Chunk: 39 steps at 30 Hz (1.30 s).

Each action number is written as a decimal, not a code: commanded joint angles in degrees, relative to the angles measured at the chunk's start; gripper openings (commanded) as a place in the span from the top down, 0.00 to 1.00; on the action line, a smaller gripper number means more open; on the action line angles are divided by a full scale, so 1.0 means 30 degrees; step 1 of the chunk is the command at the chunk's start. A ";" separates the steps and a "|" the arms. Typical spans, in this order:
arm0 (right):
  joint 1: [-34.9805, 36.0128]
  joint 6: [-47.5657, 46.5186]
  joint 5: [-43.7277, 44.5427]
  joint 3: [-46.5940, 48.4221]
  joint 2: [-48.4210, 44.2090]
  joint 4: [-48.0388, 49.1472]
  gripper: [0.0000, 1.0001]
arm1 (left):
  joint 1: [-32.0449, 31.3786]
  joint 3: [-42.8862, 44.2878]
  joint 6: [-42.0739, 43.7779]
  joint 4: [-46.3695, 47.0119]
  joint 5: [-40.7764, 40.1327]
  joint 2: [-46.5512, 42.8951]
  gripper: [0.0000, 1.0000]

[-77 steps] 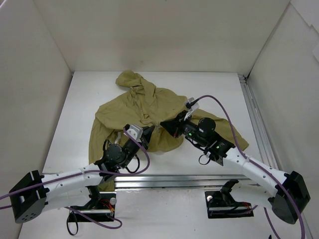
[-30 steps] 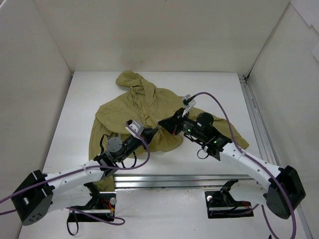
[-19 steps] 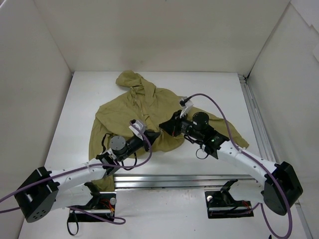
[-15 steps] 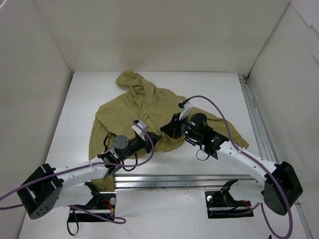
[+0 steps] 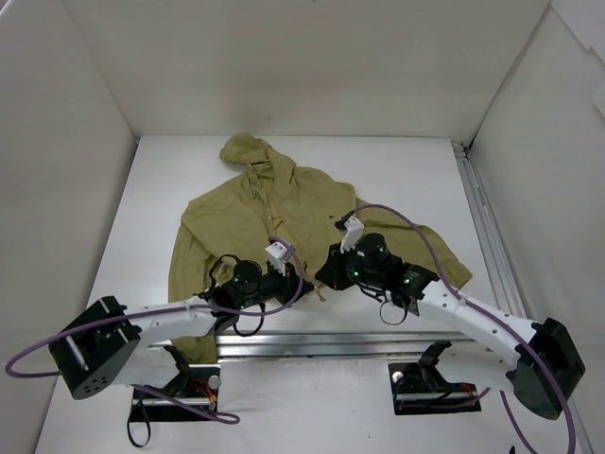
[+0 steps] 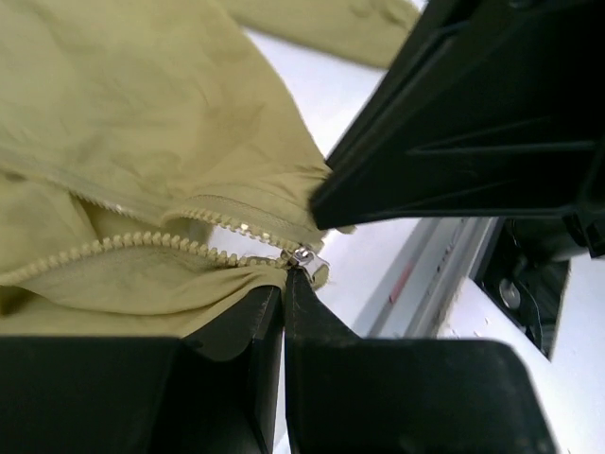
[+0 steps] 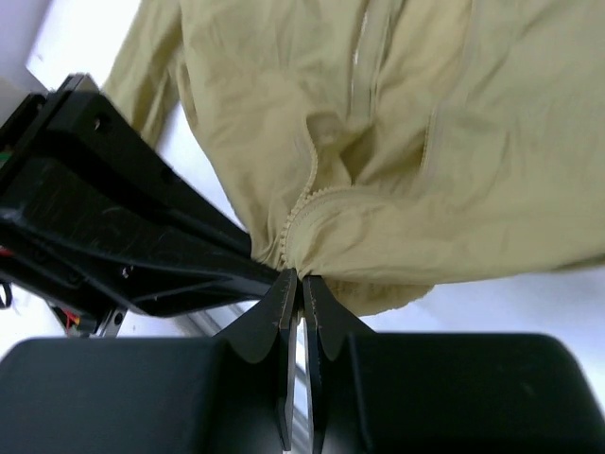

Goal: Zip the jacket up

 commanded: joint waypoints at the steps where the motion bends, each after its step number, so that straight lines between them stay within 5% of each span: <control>1: 0.0360 0.0575 0.0940 0.0002 -0.0880 -0.0064 1.00 | -0.0492 0.0896 -0.1445 -0.1326 0.1116 0.0976 1.00; 23: 0.1768 0.0752 0.4193 -0.0731 0.4274 0.0636 1.00 | -0.1607 0.1687 -0.4668 0.0635 0.2729 0.6721 1.00; 33: 0.1444 0.0108 0.5716 -0.0263 0.1789 -0.1528 0.51 | -0.1607 0.2039 -0.5225 -0.0536 0.1793 0.7045 1.00; 39: 0.1854 0.0749 0.6127 -0.0904 -0.0260 -0.3140 0.48 | -0.1607 0.2127 -0.5636 -0.0595 0.1528 0.7192 1.00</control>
